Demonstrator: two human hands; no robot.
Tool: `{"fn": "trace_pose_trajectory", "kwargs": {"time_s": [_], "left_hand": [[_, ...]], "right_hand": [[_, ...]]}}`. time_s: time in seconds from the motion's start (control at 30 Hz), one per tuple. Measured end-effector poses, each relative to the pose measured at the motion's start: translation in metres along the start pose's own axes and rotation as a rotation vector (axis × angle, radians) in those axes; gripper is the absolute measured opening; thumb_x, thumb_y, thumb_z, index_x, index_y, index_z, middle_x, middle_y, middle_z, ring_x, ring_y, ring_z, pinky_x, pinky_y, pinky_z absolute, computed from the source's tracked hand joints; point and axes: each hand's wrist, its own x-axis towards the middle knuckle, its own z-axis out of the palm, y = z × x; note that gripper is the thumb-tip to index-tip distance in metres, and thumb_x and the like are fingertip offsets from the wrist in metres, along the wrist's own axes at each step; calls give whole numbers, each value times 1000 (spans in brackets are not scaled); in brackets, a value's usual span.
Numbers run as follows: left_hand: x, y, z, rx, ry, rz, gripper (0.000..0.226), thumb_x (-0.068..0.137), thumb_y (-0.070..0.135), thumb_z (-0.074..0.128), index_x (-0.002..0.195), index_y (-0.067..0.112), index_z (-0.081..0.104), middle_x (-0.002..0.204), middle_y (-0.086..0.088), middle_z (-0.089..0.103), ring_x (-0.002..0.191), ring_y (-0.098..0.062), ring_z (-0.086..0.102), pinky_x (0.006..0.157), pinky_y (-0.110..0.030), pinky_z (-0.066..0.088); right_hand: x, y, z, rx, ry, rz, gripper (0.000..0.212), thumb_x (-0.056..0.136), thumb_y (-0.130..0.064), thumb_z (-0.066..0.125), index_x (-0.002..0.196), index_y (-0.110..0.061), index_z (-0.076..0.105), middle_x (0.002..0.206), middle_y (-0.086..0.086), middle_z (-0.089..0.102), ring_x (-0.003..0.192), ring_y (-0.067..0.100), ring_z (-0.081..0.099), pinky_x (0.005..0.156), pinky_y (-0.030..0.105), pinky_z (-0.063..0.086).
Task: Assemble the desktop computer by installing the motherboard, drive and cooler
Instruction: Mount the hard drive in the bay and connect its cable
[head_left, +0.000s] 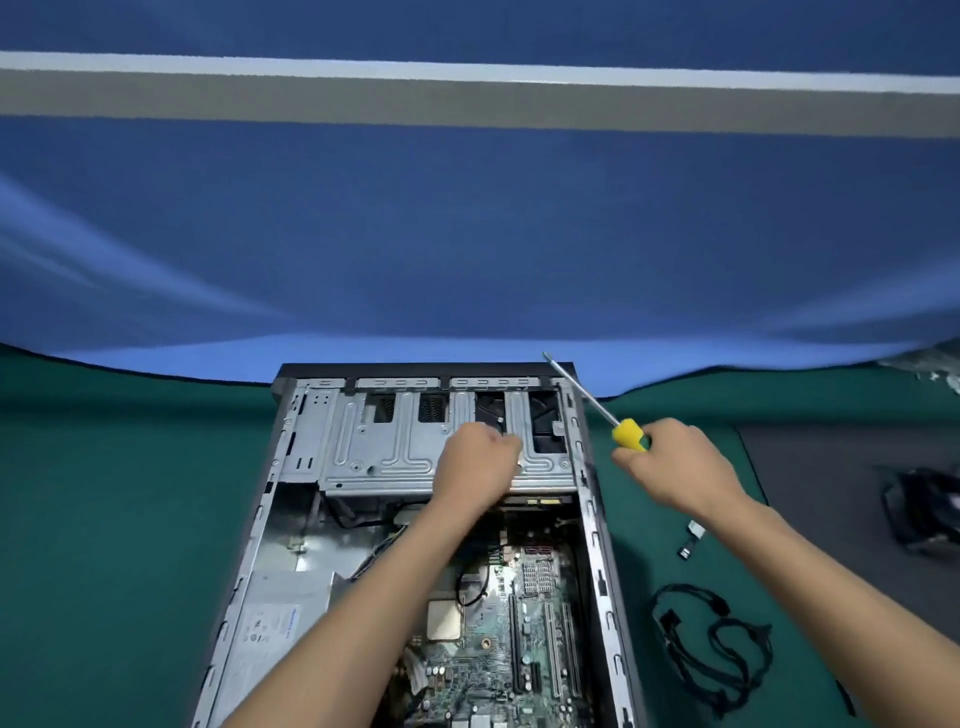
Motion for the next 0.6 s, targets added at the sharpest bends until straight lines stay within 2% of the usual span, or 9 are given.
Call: {"fn": "trace_pose_trajectory", "kwargs": {"time_s": [0.03,0.1,0.2,0.3,0.37,0.47,0.6], "left_hand": [[7,5,7,27,14,19,29,88,21,50,61,11,54,64,-13,64,69,-29,68,71,-39,56],[20,11,22,121,18,51,26,88,23,49,66,11,56,73,-15,69,74,-29,68,68,-36,55],[38,15,44,348,59,164,30,91,26,48,63,16,53,62,-2,63,66,-22,64,52,-24,41],[52,12,56,610,130,366,36,93,28,45,58,22,44,48,10,45,47,-9,45,46,-21,25],[57,7,59,699,173,455,35,92,27,46,58,22,43,45,12,38,41,-7,37,44,-20,20],[60,2,63,710,224,487,34,92,26,48,58,20,45,44,9,39,38,-12,40,44,-21,25],[61,1,65,703,246,489,36,90,23,50,55,20,41,42,9,36,35,-13,36,41,-19,23]], "right_hand": [[3,7,3,51,25,23,37,84,-31,57,56,-15,40,48,-2,44,47,20,40,46,26,27],[13,21,6,186,54,77,36,84,-29,57,56,-14,41,50,2,49,50,27,47,50,30,37],[33,48,11,389,43,171,27,86,-31,60,63,-16,57,55,3,58,52,26,55,63,37,51],[53,74,25,415,35,251,18,86,-29,60,70,-23,64,59,2,58,59,28,56,60,33,46],[66,87,38,404,42,297,16,86,-29,60,71,-23,66,64,2,61,65,30,60,58,31,44],[86,93,60,391,42,350,16,86,-30,61,79,-17,69,66,2,62,68,30,59,57,30,42],[106,96,86,308,19,357,13,87,-30,59,82,-21,66,72,5,59,73,31,54,59,28,36]]}}
